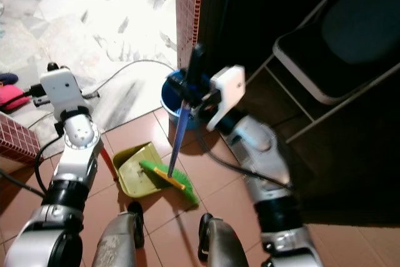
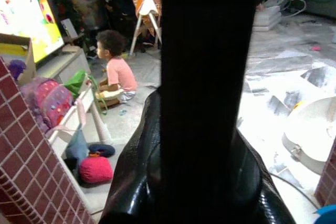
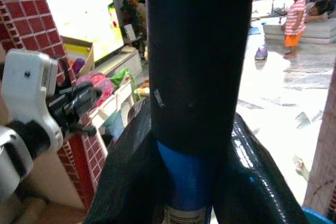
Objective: Sweep floor
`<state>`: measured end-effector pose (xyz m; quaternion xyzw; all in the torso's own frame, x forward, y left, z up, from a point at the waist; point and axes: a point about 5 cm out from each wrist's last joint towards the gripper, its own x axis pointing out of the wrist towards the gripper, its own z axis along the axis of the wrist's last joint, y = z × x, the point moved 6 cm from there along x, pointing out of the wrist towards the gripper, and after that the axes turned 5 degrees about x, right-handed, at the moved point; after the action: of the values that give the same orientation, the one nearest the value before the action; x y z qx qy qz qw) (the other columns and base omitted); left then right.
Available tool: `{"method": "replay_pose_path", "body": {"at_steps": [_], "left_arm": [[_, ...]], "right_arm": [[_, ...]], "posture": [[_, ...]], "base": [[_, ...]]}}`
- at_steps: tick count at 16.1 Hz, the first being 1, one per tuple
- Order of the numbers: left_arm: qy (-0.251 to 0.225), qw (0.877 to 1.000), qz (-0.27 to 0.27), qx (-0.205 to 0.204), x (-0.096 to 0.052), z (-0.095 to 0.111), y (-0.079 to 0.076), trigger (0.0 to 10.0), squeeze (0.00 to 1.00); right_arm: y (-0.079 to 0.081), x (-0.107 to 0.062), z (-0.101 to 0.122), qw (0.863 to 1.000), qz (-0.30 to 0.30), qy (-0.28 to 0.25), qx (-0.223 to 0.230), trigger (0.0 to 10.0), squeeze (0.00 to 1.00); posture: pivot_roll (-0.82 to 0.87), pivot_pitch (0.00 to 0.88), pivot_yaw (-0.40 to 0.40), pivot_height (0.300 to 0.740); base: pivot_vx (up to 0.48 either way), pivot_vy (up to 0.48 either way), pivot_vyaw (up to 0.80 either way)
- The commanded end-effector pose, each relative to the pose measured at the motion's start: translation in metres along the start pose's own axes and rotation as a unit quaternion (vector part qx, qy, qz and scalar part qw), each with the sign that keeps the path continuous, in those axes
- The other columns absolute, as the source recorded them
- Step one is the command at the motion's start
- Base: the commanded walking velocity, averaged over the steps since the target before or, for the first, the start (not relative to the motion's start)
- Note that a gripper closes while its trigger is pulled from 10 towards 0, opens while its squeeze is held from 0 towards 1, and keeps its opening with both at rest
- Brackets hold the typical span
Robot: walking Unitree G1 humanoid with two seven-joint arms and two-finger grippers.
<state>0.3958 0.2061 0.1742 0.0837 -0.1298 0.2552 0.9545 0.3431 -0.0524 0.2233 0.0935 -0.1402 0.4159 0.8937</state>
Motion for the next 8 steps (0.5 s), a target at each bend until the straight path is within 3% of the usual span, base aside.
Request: {"method": "replay_pose_path", "body": {"at_steps": [1,4,6,8], "left_arm": [[0.049,0.999,-0.017,0.001,-0.007,-0.025,-0.006,10.0,0.00],[0.052,0.998,-0.013,-0.020,0.005,-0.020,-0.007,10.0,0.00],[0.049,0.998,-0.013,-0.032,0.013,-0.015,-0.008,10.0,0.00],[0.045,0.998,-0.012,-0.042,0.019,-0.011,-0.007,10.0,0.00]], "right_arm": [[-0.002,0.004,0.027,0.999,0.004,-0.035,0.010,10.0,0.00],[-0.025,0.001,0.041,0.998,-0.031,-0.041,-0.026,10.0,0.00],[-0.045,-0.003,0.053,0.989,-0.077,-0.039,-0.117,10.0,0.00],[-0.055,-0.011,0.057,0.983,-0.097,-0.037,-0.153,10.0,0.00]], "posture": [[-0.15,0.218,-0.058,0.740],[-0.16,0.166,-0.052,0.740],[-0.18,0.133,-0.047,0.740],[-0.18,0.102,-0.046,0.740]], "base": [[0.000,0.000,0.00],[0.000,0.000,0.00],[0.000,0.000,0.00],[0.000,0.000,0.00]]}}
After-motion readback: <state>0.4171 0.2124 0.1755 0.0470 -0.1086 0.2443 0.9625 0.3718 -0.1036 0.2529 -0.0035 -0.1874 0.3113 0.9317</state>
